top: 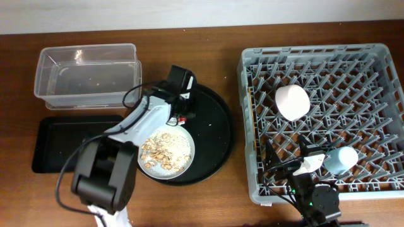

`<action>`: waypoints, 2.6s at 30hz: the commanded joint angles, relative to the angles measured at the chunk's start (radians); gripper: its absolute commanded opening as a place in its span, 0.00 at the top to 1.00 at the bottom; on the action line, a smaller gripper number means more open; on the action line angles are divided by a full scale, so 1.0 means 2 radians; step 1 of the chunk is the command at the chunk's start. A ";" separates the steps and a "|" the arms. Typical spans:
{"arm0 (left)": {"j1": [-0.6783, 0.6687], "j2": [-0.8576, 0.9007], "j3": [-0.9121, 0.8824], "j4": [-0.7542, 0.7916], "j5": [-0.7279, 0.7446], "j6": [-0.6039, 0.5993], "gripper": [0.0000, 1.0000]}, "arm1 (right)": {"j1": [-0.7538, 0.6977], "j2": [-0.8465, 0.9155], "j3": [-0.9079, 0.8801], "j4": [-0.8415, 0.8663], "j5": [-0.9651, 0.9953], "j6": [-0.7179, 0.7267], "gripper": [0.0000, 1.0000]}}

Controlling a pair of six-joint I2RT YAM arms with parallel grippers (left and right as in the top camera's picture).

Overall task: Sort waste into correct bins and load items into the dishwasher rack
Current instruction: 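Grasp the red wrapper from the tray with the left gripper, then drop the red wrapper into the clear plastic bin with the left gripper, then grasp the white tissue and carry it to the clear bin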

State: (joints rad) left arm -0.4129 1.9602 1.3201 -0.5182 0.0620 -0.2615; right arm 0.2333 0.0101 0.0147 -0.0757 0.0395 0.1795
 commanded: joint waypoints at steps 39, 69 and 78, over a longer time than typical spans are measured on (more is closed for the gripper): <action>0.155 -0.056 0.118 -0.091 -0.057 -0.019 1.00 | -0.002 -0.003 -0.005 -0.001 -0.001 -0.004 0.02; 0.031 0.000 0.067 -0.151 -0.082 0.032 0.19 | -0.002 -0.003 -0.005 -0.001 -0.001 -0.004 0.02; 0.031 0.082 0.068 -0.117 -0.061 0.033 0.53 | -0.002 -0.003 -0.005 -0.001 -0.001 -0.004 0.02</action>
State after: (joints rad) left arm -0.3511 2.0949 1.4643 -0.7494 -0.0704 -0.2008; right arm 0.2333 0.0101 0.0147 -0.0753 0.0391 0.1791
